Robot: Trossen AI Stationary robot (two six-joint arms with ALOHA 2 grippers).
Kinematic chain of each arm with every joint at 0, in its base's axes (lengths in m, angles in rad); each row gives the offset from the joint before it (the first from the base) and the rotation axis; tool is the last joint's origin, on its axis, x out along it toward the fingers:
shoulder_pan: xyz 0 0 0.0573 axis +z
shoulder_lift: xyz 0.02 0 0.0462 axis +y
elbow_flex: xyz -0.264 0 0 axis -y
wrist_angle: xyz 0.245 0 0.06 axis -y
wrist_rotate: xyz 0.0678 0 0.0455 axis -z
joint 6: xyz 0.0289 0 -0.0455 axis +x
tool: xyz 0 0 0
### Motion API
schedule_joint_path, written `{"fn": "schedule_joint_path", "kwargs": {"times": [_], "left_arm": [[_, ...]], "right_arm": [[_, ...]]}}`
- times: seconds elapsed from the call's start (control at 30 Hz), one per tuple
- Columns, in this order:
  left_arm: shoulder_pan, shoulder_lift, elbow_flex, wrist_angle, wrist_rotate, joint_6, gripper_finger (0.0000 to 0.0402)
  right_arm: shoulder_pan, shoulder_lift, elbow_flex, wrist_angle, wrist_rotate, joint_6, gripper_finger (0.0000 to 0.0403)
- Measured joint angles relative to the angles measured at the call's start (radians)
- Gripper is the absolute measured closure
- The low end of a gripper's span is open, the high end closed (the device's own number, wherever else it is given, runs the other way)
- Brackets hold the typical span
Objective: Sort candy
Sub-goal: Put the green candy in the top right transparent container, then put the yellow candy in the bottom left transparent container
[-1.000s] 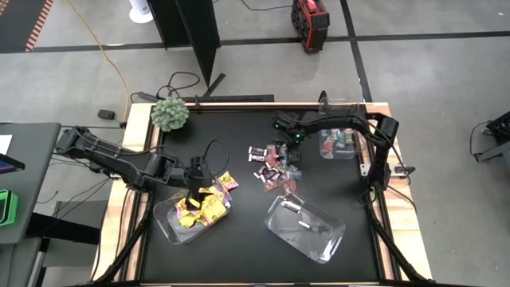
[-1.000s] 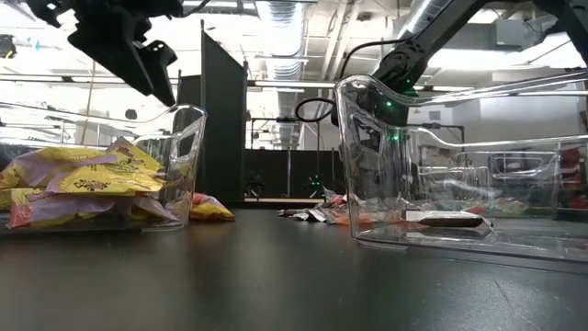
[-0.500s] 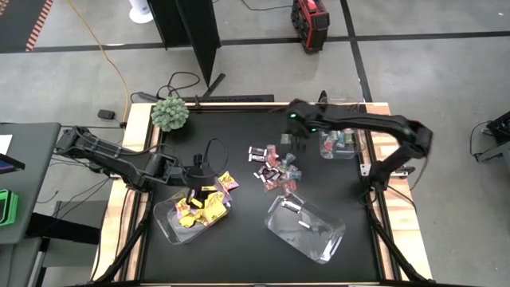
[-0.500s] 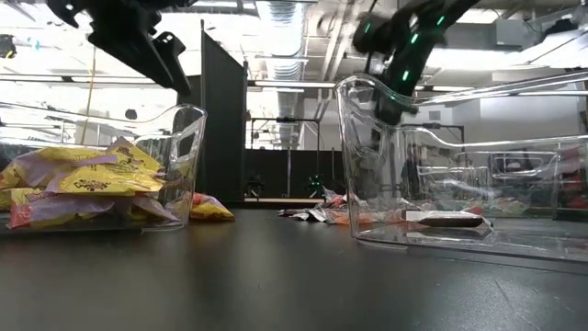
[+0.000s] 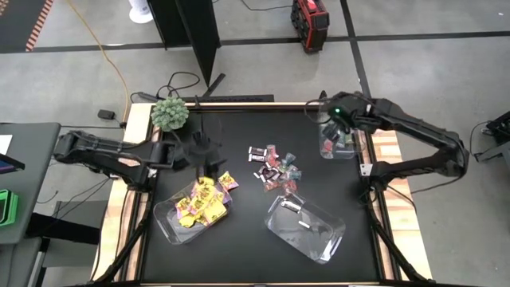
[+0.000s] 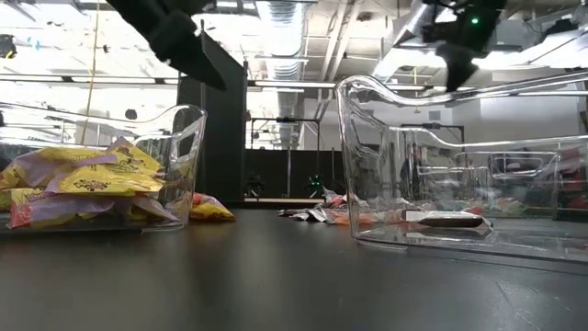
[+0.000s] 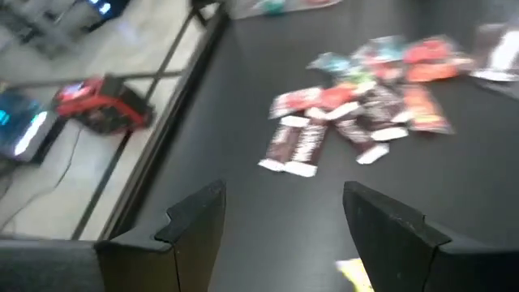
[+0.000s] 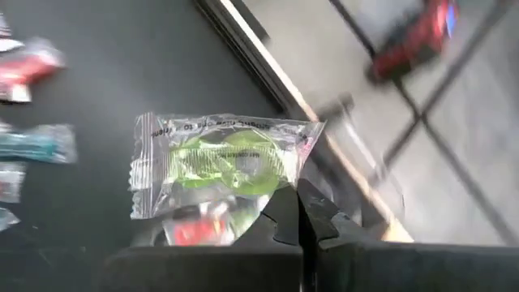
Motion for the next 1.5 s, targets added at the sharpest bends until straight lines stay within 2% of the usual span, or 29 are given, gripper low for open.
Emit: {"fn": "schedule_joint_path", "kwargs": {"times": [0.07, 0.23, 0.33, 0.43, 0.57, 0.8, 0.93, 1.03, 1.17, 1.33, 1.5], "left_arm": [[0.077, 0.0, 0.0, -0.007, 0.06, -0.01, 0.0157], [0.275, 0.012, 0.0, -0.056, 0.324, 0.021, 0.0157], [0.361, 0.042, 0.0, -0.093, 0.428, 0.044, 0.0157], [0.415, 0.104, 0.001, -0.101, 0.49, 0.063, 0.0157], [0.445, 0.213, 0.0, -0.103, 0.513, 0.091, 0.0157], [0.47, 0.378, 0.001, -0.055, 0.641, 0.094, 0.0157], [0.479, 0.446, 0.024, -0.077, 0.779, 0.09, 0.0157], [0.478, 0.478, 0.05, -0.112, 0.885, 0.098, 0.0157], [0.476, 0.473, 0.074, -0.172, 0.945, 0.101, 0.0157], [0.471, 0.475, 0.076, -0.277, 0.958, 0.097, 0.0157], [0.444, 0.475, 0.076, -0.287, 0.947, 0.081, 0.0157]], "right_arm": [[-0.026, -0.005, 0.0, -0.066, 0.02, 0.084, 0.0403], [-0.085, 0.031, 0.0, -0.178, 0.031, 0.241, 0.0403], [-0.113, 0.068, 0.0, -0.197, 0.034, 0.284, 0.0399], [-0.134, 0.109, 0.0, -0.191, 0.091, 0.296, 0.0385], [-0.142, 0.161, 0.0, -0.189, 0.135, 0.315, 0.0339], [-0.133, 0.208, 0.0, -0.184, 0.185, 0.313, 0.021], [-0.132, 0.202, 0.0, -0.136, 0.189, 0.267, 0.0154], [-0.132, 0.198, 0.0, -0.101, 0.189, 0.241, 0.0143], [-0.132, 0.201, -0.001, -0.094, 0.189, 0.229, 0.0144], [-0.127, 0.201, -0.001, -0.07, 0.189, 0.206, 0.0145], [-0.127, 0.2, 0.0, -0.04, 0.189, 0.194, 0.0145]]}}
